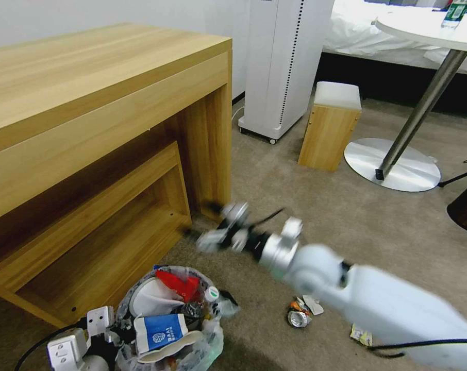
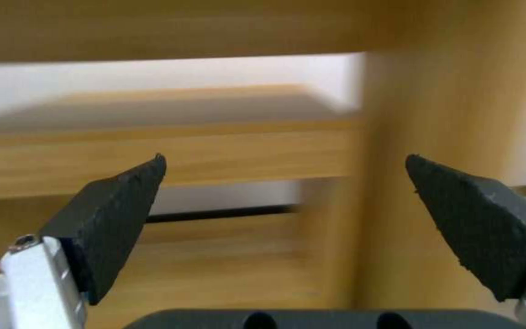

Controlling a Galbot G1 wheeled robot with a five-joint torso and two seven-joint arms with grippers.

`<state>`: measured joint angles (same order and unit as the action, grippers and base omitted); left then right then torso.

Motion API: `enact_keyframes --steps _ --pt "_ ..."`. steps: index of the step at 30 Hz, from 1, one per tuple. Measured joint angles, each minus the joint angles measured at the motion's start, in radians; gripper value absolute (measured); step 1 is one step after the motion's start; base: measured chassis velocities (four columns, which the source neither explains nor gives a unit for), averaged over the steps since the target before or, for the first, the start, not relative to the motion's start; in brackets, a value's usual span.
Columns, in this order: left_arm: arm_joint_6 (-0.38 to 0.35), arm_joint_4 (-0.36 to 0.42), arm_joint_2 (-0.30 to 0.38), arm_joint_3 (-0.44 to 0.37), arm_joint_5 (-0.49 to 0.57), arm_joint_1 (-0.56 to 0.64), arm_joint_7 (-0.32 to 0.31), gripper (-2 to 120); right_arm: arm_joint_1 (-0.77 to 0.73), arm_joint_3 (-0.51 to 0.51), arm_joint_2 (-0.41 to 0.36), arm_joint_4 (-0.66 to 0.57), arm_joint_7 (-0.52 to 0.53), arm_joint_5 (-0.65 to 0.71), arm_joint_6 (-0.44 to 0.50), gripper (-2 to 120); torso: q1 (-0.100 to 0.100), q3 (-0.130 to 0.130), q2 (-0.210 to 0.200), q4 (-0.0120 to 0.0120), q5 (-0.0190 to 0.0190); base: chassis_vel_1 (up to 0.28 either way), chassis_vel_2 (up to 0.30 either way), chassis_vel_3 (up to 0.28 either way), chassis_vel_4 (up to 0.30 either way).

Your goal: Pick up the trash bin and place the garbage on the floor into it.

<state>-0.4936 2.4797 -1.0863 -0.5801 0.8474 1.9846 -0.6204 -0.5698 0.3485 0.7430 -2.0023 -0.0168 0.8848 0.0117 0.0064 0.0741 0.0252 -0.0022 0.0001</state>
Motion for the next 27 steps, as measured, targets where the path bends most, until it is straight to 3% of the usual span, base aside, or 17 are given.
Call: enact_keyframes --steps 1,2,3,5,7,10,15,18,19,21,27 --pt "0.001 0.001 -0.006 0.004 -0.016 -0.001 0.018 0 -0.103 -0.164 -0.054 -0.006 0.057 -0.092 -0.063 100 0.000 0.000 0.000 0.0001 -0.0001 0.000 0.000 0.000 0.000" --pt "0.001 0.003 -0.005 0.003 -0.019 0.000 0.021 0 -0.165 -0.235 -0.073 -0.007 0.082 -0.114 -0.087 100 0.000 0.000 0.000 0.0001 0.0001 0.000 0.000 0.000 0.000" --pt "0.001 0.003 -0.005 0.003 -0.019 0.000 0.021 0 -0.165 -0.235 -0.073 -0.007 0.082 -0.114 -0.087 100 0.000 0.000 0.000 0.0001 0.0001 0.000 0.000 0.000 0.000" --pt "0.006 0.010 0.002 0.001 -0.038 0.014 0.038 0 -0.365 -0.436 -0.102 -0.009 0.119 -0.137 -0.131 100 0.000 0.000 0.000 -0.0007 0.0008 0.000 0.000 0.000 0.000" --pt "0.009 0.010 0.002 0.003 -0.050 0.018 0.047 0 -0.408 -0.483 -0.103 -0.011 0.128 -0.137 -0.141 100 0.000 0.000 0.000 -0.0005 0.0006 0.000 0.000 0.000 0.000" --pt "0.021 0.001 -0.005 0.024 -0.085 0.026 0.064 0 -0.556 -0.648 -0.094 -0.016 0.146 -0.137 -0.161 100 0.000 0.000 0.000 0.0002 0.0002 0.000 0.000 0.000 0.000" --pt "0.023 -0.003 -0.004 0.034 -0.090 0.021 0.068 0 -0.643 -0.733 -0.091 0.021 0.081 -0.230 -0.132 100 0.000 0.000 0.000 0.0000 0.0001 0.000 0.000 0.000 0.000" --pt "0.022 0.004 0.010 0.031 -0.085 0.027 0.068 0 -0.691 -0.781 -0.130 0.098 -0.072 -0.316 -0.121 100 0.000 0.000 0.000 0.0000 0.0002 0.000 0.000 0.000 0.000" --pt "0.022 0.004 0.010 0.031 -0.085 0.027 0.068 0 -0.691 -0.781 -0.130 0.098 -0.072 -0.316 -0.121 100 0.000 0.000 0.000 0.0000 0.0002 0.000 0.000 0.000 0.000" --pt "0.023 0.004 0.016 0.029 -0.090 0.027 0.062 0 -0.693 -0.772 -0.170 0.171 -0.196 -0.355 -0.109 100 0.000 0.000 0.000 -0.0001 -0.0001 0.000 0.000 0.000 0.000" --pt "0.024 -0.004 -0.009 0.045 -0.139 0.041 0.072 0 -0.671 -0.668 -0.204 0.256 -0.253 -0.393 -0.148 100 0.000 0.000 0.000 0.0001 0.0000 0.000 0.000 0.000 0.000"
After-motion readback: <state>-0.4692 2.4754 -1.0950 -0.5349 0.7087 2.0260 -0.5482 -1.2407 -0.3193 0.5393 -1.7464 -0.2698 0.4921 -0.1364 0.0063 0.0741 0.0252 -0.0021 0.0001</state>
